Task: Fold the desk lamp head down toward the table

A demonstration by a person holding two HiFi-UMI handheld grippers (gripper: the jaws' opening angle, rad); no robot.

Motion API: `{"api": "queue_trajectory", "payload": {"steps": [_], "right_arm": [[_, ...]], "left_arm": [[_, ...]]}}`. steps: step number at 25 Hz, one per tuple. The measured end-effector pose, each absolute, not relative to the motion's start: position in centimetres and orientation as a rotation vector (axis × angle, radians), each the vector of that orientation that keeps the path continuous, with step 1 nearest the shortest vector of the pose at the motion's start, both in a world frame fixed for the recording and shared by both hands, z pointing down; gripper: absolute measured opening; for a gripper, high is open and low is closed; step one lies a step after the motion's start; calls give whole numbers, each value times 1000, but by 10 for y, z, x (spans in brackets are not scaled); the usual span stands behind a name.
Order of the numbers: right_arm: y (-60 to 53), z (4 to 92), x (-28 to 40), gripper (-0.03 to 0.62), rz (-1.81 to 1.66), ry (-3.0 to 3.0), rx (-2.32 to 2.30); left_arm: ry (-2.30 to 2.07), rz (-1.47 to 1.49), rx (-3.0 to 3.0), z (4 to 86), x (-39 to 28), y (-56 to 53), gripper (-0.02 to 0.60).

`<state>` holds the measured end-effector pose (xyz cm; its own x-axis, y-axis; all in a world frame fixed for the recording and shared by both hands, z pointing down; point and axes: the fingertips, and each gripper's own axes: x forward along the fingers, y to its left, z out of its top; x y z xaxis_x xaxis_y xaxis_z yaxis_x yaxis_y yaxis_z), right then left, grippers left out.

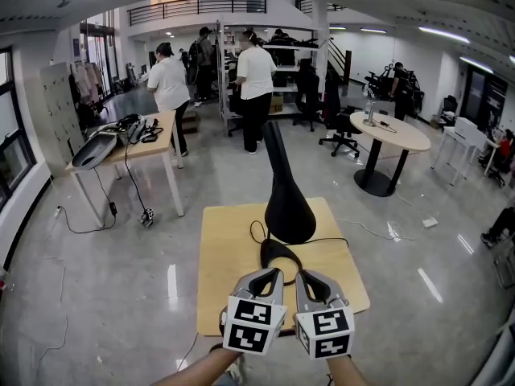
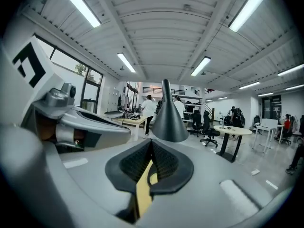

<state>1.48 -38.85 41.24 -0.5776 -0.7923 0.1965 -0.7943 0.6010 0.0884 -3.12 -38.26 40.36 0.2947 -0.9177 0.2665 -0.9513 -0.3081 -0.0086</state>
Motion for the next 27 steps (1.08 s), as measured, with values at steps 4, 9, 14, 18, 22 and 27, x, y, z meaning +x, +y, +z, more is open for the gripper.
{"api": "queue_trajectory", "payload": {"steps": [4, 9, 14, 18, 22, 27], "right_arm": [[-385, 410, 11, 5, 63, -2651, 1298], [-372, 400, 13, 6, 89, -2666, 1318], [-370, 395, 19, 5, 109, -2683, 1329], [-369, 398, 18, 5, 110, -2680, 1329], [-374, 404, 20, 5, 116, -2681, 1333], [-379, 395, 23, 5, 121, -2682, 1324]], "left_arm": [[-1752, 329, 2421, 400, -31, -380, 20], [-1741, 320, 2438, 392, -27, -367, 20], [-1736, 327, 2450, 388, -21, -364, 20], [-1735, 331, 2459, 389, -19, -364, 20], [-1734, 335, 2463, 395, -16, -369, 20], [-1737, 333, 2462, 383, -12, -375, 20]]}}
